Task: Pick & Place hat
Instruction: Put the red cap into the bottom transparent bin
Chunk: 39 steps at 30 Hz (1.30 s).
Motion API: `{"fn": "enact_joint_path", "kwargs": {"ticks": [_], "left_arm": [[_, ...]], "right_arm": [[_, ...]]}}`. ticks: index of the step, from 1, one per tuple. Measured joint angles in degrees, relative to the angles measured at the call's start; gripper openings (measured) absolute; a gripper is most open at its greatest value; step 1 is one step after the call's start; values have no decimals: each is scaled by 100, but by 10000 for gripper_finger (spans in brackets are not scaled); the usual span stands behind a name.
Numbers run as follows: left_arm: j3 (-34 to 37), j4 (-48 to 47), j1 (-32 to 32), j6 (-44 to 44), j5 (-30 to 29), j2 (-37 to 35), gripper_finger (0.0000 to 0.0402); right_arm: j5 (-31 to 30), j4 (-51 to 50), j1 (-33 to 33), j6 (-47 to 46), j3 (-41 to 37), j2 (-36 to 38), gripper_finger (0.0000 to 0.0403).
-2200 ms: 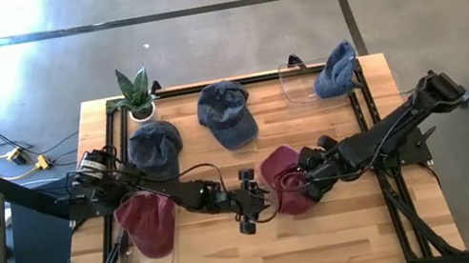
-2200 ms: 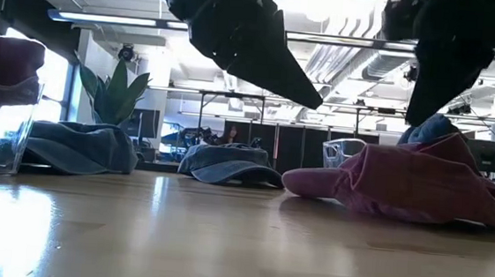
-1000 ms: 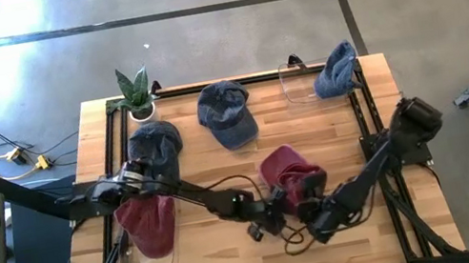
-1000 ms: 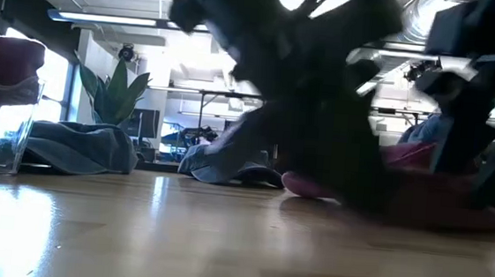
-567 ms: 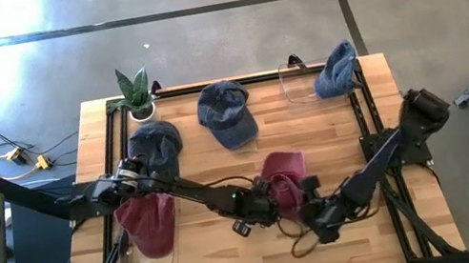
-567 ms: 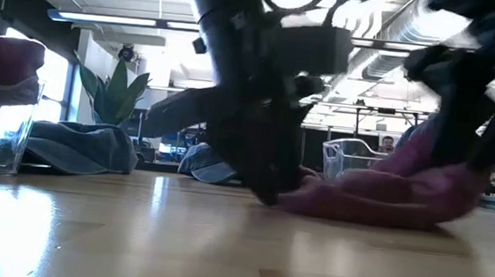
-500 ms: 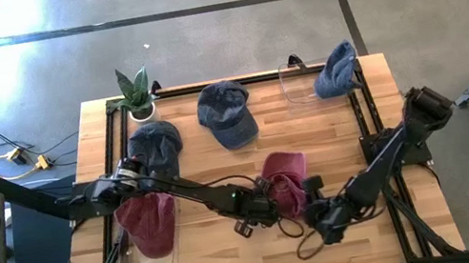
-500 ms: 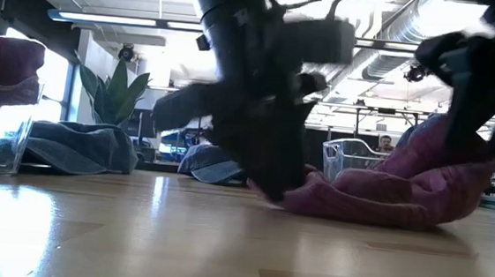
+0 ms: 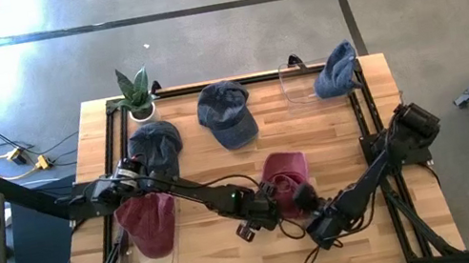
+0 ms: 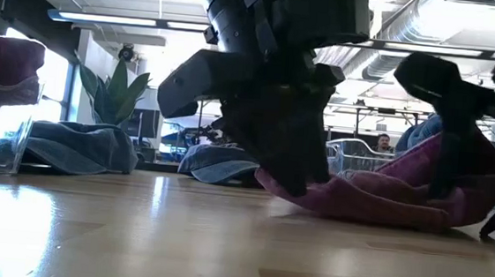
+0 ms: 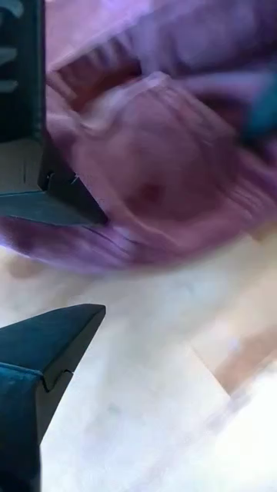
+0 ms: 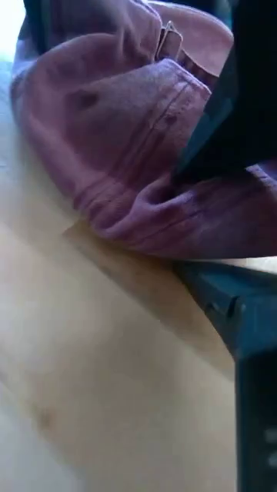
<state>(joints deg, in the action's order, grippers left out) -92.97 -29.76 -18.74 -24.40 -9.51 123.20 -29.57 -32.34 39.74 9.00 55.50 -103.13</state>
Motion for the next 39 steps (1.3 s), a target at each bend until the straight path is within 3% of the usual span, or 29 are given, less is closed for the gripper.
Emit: {"fn": "enact_joint_path", "kwargs": {"ticks": [6, 8, 13, 17, 21, 25, 30, 34, 39], "left_arm": [[7, -672, -82, 316, -1271, -82, 156], [21, -938, -143, 376, -1660, -306, 140], [308, -982, -236, 526, -1839, -862, 96], [1064, -680, -304, 745, -2281, -1630, 63], [2209, 811, -435, 727, -2556, -2730, 34], [3550, 3146, -380, 340, -2155, -3649, 13], [4381, 5399, -94, -274, -695, -4026, 4], [4171, 5665, -28, -1279, 736, -4025, 35], [3284, 4866, -37, -1361, 571, -3736, 128]], "right_arm": [[74, -408, -76, -1076, -1, -17, 26], [-5, -612, -81, -1448, -27, 75, 12], [-67, -595, -152, -1939, -232, 809, 10], [665, 1288, -368, -1955, -1340, 1989, 10], [1356, 4083, -893, -2089, -2648, 3028, 4], [2143, 6401, -1451, -2121, -3386, 3434, 8], [2960, 6855, -1917, -2065, -3293, 3429, 4], [3166, 6538, -2144, -2062, -3042, 3313, 4], [3315, 6562, -2324, -2094, -2752, 3193, 5]]}}
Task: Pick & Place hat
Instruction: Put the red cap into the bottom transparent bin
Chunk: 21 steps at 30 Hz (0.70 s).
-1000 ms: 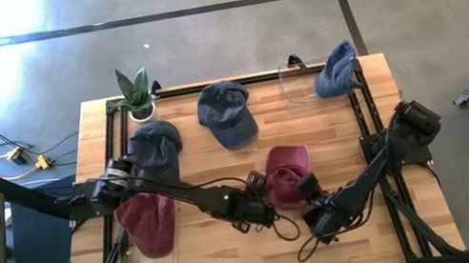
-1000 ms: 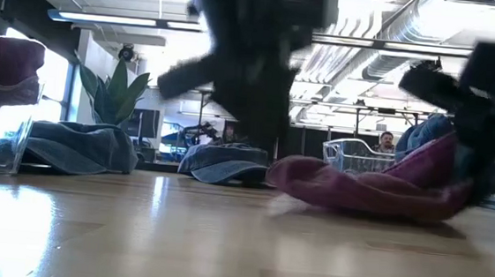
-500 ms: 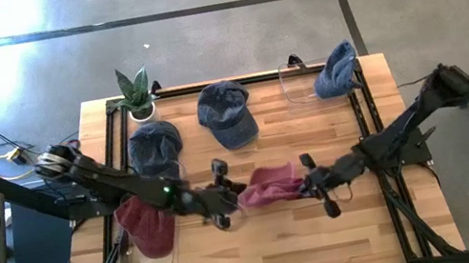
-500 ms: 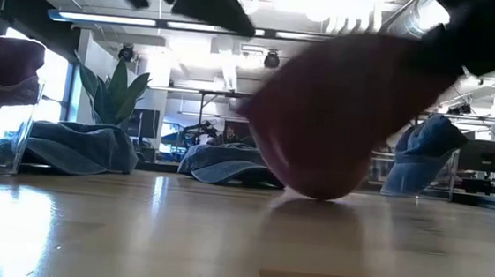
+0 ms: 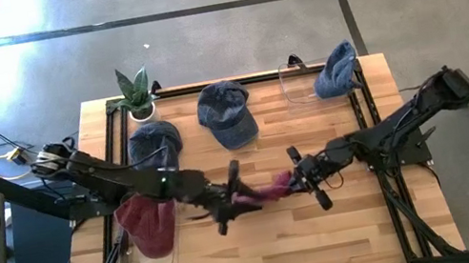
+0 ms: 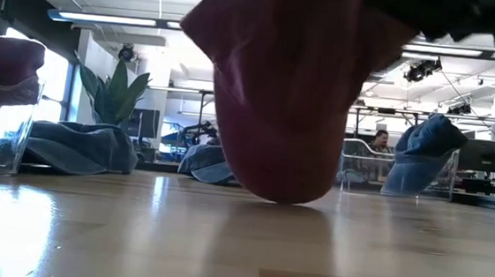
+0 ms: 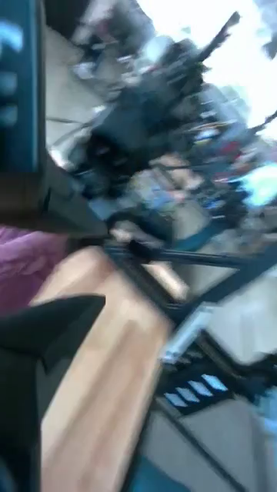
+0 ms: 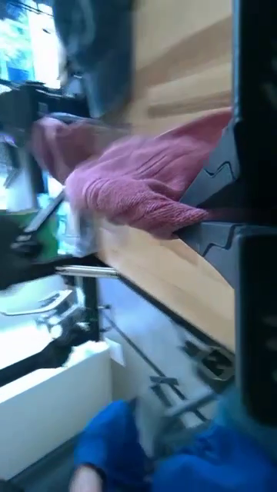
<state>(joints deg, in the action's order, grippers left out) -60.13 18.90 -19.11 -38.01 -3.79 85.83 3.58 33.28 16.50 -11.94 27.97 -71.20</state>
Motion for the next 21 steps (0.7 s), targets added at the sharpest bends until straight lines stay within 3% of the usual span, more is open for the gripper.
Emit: {"fn": "enact_joint_path", "kwargs": {"ticks": [4, 6, 9, 11, 18, 21], "left_arm": [[-974, -1365, -1, 287, -404, 372, 210], [-1404, -2141, -24, 474, -977, 638, 241], [-1982, -3069, -77, 686, -1992, 1108, 267], [-2285, -3420, -112, 723, -2359, 1366, 271], [-2553, -3615, -79, 312, -2386, 1578, 259], [-2552, -3603, 56, 225, -1745, 1585, 250]], "right_arm": [[-1, -32, -102, 84, 246, -99, 3], [13, -135, -128, 225, 331, -124, 4], [69, -257, -128, 417, 464, -197, 5], [131, -395, -126, 560, 473, -205, 3], [489, -555, -128, 692, 500, -242, 5], [788, -607, -117, 788, 500, -242, 3]]}}
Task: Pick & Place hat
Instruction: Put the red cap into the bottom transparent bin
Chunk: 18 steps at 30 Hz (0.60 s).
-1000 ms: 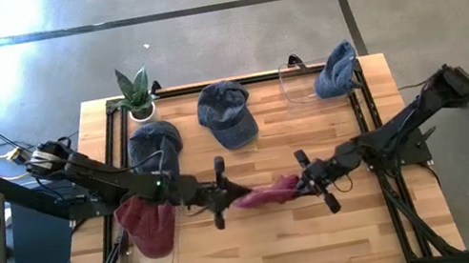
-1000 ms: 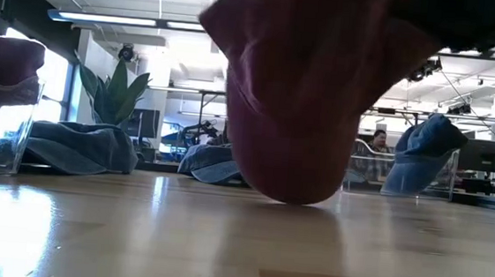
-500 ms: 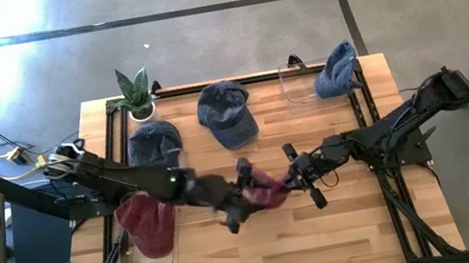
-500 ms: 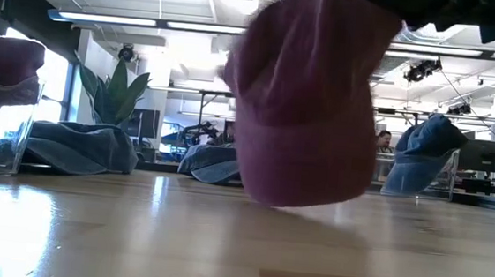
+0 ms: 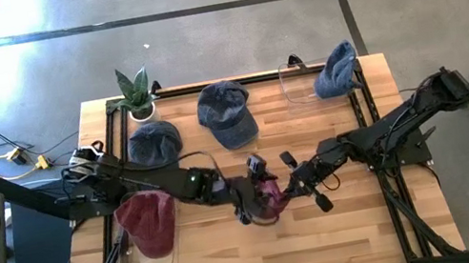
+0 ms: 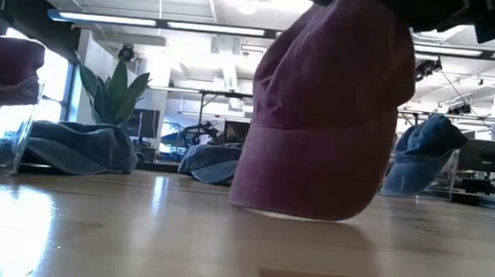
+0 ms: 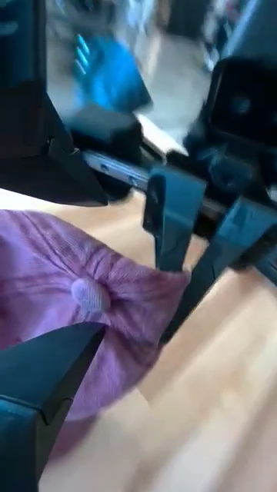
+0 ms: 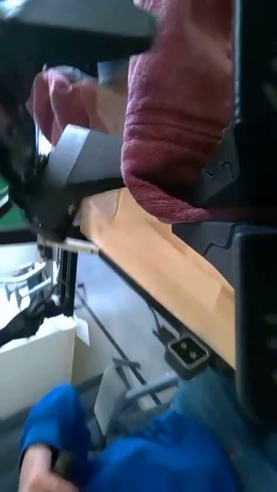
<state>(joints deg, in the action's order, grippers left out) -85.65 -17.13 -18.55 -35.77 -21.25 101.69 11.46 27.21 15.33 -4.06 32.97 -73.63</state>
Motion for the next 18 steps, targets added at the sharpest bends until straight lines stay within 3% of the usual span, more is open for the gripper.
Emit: {"fn": "enact_joint_path", "kwargs": {"ticks": [4, 13, 16, 18], "left_arm": [[3, -143, 250, 136, 1421, -2, 239], [4, 41, 736, 590, 3220, -2, 200], [4, 167, 743, 750, 3579, -2, 171], [4, 177, 730, 757, 3484, -4, 152]], "right_arm": [[148, -1, 11, 28, 0, 0, 6], [248, -41, 11, 70, 0, 0, 7], [250, -26, 6, 153, 0, 0, 4], [236, -47, 5, 156, 0, 0, 3]]}}
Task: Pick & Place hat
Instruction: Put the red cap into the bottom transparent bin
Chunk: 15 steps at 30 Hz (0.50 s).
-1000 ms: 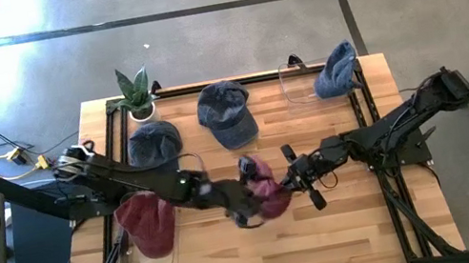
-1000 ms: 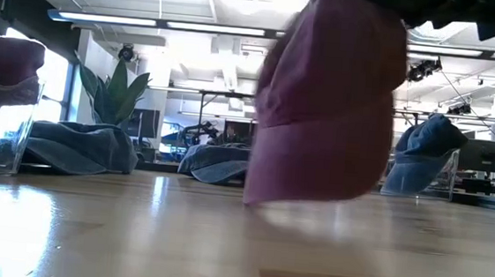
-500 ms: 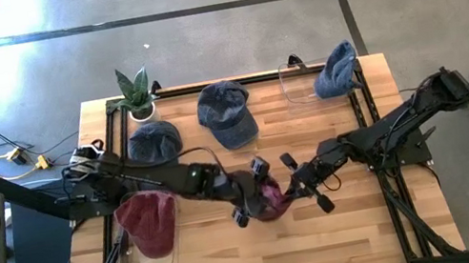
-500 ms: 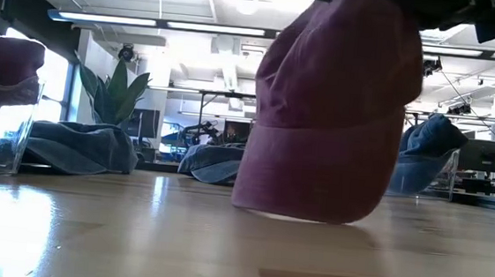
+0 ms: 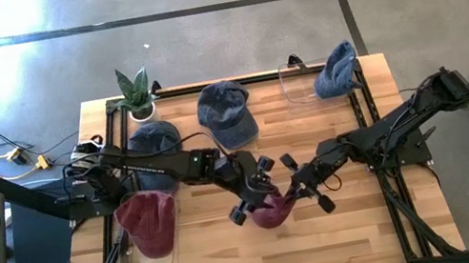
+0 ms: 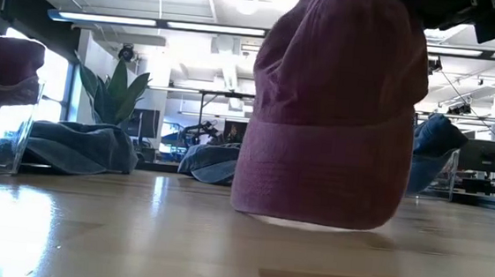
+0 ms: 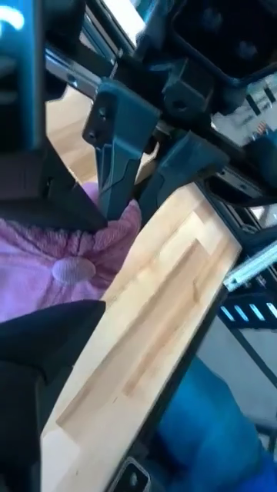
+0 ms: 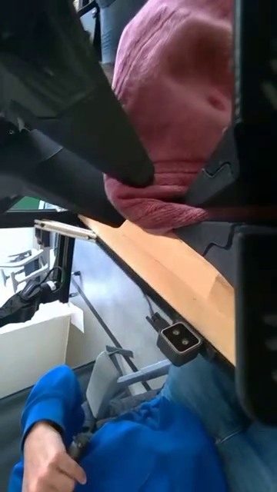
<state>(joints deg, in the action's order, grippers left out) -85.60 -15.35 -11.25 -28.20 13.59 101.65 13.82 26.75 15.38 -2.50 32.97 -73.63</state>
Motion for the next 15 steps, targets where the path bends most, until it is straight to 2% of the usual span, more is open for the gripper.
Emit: {"fn": "enact_joint_path", "kwargs": {"ticks": [7, 12, 15], "left_arm": [[0, 11, 0, 0, -19, 0, 92], [0, -42, 2, -86, 232, 0, 24], [0, -258, 0, -254, 270, -18, 13]], "right_arm": [[-32, -7, 0, -2, -2, 0, 7], [-32, 19, -2, 111, -2, 2, 5], [-37, -6, -2, 258, -2, 2, 20]]}}
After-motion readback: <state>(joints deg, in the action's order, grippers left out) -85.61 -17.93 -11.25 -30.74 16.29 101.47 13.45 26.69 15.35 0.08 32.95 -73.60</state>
